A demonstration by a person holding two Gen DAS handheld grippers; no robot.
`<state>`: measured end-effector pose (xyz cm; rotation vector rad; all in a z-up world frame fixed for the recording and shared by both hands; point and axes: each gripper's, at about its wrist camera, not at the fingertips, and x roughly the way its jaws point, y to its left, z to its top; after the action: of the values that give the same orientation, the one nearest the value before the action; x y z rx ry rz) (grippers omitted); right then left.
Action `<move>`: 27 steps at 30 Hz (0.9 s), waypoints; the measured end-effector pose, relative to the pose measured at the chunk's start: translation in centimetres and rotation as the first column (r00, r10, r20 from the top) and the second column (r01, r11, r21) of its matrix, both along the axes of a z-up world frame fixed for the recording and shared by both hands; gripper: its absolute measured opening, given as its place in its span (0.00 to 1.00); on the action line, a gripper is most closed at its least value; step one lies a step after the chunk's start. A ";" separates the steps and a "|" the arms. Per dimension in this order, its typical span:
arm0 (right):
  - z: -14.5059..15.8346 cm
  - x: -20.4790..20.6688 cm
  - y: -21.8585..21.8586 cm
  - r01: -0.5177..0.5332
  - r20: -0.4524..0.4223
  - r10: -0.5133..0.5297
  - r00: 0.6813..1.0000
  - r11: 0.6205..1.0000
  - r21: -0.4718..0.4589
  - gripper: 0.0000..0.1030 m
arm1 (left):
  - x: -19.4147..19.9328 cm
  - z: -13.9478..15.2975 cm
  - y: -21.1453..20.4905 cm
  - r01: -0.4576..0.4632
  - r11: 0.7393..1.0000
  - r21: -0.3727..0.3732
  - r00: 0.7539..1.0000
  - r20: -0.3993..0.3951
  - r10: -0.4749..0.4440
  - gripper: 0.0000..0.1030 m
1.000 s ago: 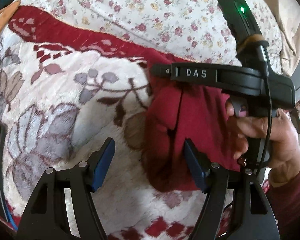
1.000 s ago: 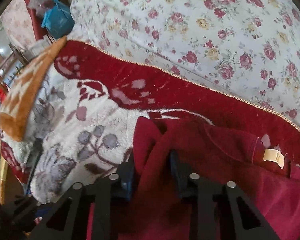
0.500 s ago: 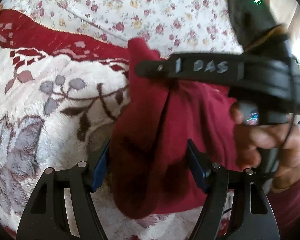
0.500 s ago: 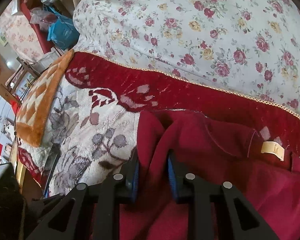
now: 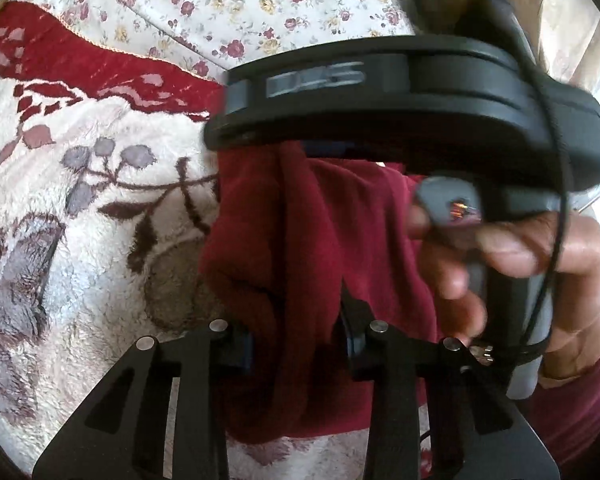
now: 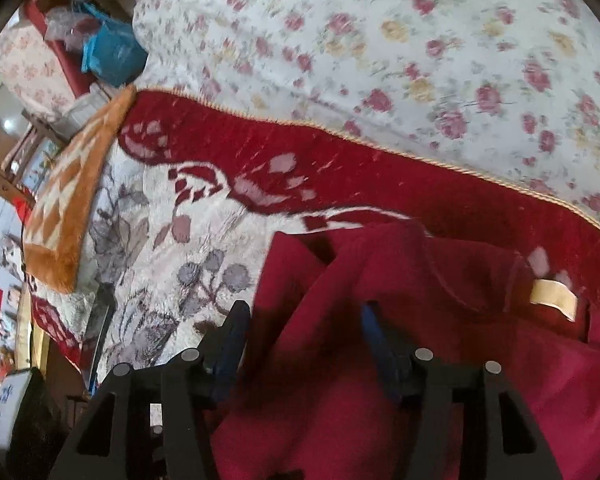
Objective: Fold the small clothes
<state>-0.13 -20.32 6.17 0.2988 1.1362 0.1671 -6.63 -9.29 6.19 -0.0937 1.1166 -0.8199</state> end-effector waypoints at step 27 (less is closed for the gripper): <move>0.2 -2.0 -1.9 0.047 0.085 -0.051 0.995 0.998 0.045 0.23 | -1.3 0.5 -1.7 0.009 0.995 0.097 0.994 0.111 -0.019 0.28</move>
<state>-2.08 -22.26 6.33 0.3545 1.0396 0.1598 -7.96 -11.04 6.65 0.0400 1.0502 -0.7733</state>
